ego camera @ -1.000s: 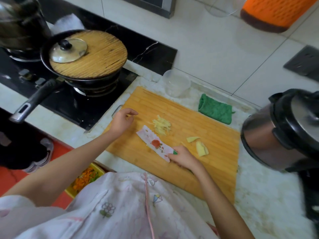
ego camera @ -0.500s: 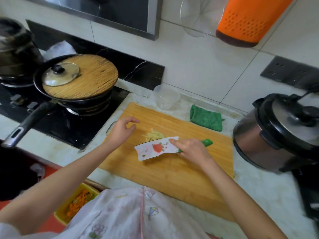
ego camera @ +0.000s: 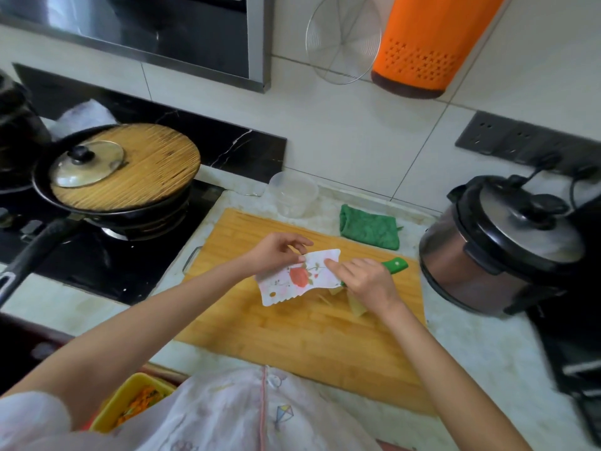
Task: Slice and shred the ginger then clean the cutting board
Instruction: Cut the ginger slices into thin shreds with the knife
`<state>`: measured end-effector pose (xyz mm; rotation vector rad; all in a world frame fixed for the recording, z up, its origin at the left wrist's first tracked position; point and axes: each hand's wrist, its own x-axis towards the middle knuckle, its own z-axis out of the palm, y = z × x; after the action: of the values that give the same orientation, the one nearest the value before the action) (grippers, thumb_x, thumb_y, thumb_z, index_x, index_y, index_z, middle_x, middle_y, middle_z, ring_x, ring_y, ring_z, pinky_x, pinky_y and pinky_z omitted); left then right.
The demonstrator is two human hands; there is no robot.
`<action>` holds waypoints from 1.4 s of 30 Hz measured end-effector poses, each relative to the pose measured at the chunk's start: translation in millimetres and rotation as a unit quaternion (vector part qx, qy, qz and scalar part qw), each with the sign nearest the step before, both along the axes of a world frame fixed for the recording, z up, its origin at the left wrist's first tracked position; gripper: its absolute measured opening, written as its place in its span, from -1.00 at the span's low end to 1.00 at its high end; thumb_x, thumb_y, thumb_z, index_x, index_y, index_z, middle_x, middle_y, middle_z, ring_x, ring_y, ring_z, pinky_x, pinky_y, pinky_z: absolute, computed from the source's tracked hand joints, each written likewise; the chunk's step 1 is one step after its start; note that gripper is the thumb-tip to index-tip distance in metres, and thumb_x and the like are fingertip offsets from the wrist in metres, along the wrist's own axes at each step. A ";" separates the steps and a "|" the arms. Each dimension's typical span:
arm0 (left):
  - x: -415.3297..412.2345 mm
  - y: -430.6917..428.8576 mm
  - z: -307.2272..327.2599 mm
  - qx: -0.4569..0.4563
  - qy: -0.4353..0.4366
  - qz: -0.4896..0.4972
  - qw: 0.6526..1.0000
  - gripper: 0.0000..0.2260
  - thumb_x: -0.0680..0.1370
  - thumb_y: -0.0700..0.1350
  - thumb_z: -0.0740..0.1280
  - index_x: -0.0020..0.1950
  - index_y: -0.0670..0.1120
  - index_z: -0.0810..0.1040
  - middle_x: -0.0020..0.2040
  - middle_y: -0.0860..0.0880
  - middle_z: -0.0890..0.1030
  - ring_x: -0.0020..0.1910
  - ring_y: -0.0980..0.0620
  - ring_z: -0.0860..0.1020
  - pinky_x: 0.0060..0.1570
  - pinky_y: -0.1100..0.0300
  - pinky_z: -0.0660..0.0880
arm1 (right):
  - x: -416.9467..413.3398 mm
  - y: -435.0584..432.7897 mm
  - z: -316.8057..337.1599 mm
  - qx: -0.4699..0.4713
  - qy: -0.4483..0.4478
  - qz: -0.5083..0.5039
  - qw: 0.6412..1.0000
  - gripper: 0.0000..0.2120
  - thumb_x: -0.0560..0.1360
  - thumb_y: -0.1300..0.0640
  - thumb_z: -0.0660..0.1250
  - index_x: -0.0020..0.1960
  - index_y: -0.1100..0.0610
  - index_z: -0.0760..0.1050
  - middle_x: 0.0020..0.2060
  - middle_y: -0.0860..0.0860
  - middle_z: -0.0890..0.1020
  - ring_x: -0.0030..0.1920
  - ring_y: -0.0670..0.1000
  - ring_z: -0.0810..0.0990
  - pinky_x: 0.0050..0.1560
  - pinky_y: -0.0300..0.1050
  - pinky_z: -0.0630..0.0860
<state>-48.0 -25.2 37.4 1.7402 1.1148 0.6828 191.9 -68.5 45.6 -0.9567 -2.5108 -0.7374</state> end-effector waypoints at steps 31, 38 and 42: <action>-7.3 20.3 -11.9 0.105 0.174 0.052 0.978 -0.75 0.48 -0.23 0.42 0.14 -0.06 0.61 0.06 0.01 0.62 -0.08 0.07 0.57 -0.09 0.22 0.50 | 3.8 -7.7 2.2 -0.681 0.546 -0.273 0.406 -0.88 0.54 0.28 0.28 -0.11 0.13 0.36 -0.57 -0.07 0.31 -0.58 -0.12 0.23 -0.55 -0.29 0.20; 7.0 13.3 -13.7 0.332 0.216 -0.075 0.915 -0.51 0.52 -0.24 0.34 0.44 0.00 0.38 0.41 -0.05 0.40 0.21 -0.11 0.51 0.08 0.03 0.50 | -6.3 -6.9 9.8 -0.686 0.579 -0.246 0.366 -0.84 0.56 0.24 0.27 -0.17 0.10 0.36 -0.56 -0.09 0.33 -0.59 -0.14 0.27 -0.58 -0.31 0.25; 2.9 9.8 -18.6 0.478 0.209 -0.111 0.846 -0.47 0.50 -0.22 0.29 0.47 -0.04 0.32 0.43 -0.05 0.39 0.32 -0.03 0.39 0.31 0.10 0.29 | -10.2 -3.8 14.9 -0.681 0.630 -0.215 0.304 -0.84 0.58 0.23 0.24 -0.15 0.10 0.32 -0.56 -0.10 0.32 -0.61 -0.16 0.27 -0.61 -0.33 0.25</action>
<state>-45.2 -15.4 18.8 2.9381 0.8518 0.8002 181.7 -72.3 60.5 -1.5150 -0.6890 1.8336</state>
